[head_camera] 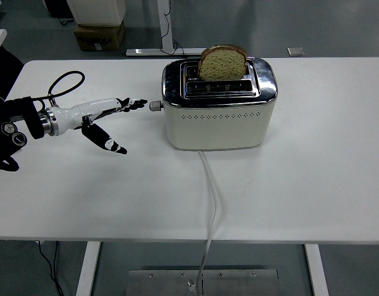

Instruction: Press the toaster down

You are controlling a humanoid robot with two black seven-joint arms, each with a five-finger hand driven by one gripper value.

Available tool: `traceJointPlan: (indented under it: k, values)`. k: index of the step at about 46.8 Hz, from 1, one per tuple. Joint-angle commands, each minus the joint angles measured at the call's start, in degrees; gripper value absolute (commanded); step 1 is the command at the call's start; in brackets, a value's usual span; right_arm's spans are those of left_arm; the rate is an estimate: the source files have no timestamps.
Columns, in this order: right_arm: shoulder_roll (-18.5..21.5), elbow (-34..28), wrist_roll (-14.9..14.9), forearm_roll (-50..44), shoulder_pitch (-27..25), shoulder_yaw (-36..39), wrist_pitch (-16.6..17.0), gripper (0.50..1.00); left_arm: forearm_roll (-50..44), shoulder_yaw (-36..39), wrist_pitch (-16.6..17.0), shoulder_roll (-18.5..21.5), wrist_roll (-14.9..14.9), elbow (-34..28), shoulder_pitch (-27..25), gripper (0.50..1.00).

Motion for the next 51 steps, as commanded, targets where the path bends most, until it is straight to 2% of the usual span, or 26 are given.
traceJointPlan:
  k: [1,51]
  values:
    - [0.0,0.0,0.0,0.0,0.0,0.0,0.0,1.000,0.0,0.0,0.0,0.0,0.0,0.0,0.0,1.000]
    - [0.0,0.0,0.0,0.1,0.0,0.1,0.0,1.000,-0.1,0.0,0.2,-1.2,0.0,0.0,0.4,1.000]
